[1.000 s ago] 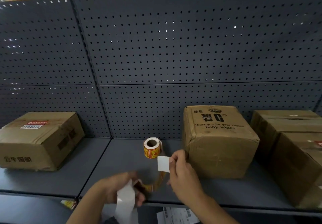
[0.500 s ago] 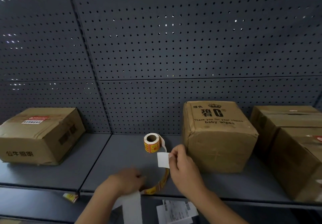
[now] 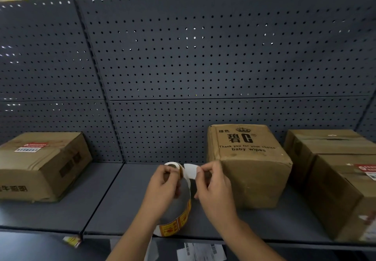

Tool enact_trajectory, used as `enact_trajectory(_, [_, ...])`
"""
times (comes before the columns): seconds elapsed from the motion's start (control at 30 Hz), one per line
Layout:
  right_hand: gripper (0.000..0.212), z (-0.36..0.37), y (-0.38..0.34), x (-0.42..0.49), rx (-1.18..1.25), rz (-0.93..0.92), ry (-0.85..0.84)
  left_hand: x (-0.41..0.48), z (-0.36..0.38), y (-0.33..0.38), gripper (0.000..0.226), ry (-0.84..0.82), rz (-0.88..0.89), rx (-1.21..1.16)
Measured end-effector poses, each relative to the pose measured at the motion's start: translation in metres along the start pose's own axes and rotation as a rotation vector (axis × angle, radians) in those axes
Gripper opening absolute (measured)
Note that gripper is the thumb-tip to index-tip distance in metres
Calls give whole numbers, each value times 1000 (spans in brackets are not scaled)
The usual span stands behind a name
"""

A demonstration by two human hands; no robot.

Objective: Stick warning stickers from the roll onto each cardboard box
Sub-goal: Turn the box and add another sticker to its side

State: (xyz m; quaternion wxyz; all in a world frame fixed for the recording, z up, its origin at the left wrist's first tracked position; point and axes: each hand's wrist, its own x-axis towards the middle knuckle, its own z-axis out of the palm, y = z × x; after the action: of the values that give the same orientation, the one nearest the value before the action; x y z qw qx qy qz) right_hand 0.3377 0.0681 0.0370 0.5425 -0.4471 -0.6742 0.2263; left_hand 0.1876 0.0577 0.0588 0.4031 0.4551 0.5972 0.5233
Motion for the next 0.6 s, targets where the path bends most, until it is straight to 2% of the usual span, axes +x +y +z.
enact_trajectory(0.1, [12,1,-3,3,-57,-87,71,-7,11,14,25,-92,-137,-301])
enact_trajectory(0.2, [14,-2,-6,3,-189,-207,25,-9,13,22,36,-187,-153,-390])
enact_trajectory(0.4, [15,-8,-3,1,-228,-296,-107,-5,10,27,10,-88,-107,-394])
enact_trajectory(0.5, [19,-13,-6,-1,-112,-213,-142,-1,3,24,10,-28,-53,-360])
enact_trajectory(0.6, [19,-17,-17,5,89,-33,-64,1,-5,27,13,-35,-34,-375])
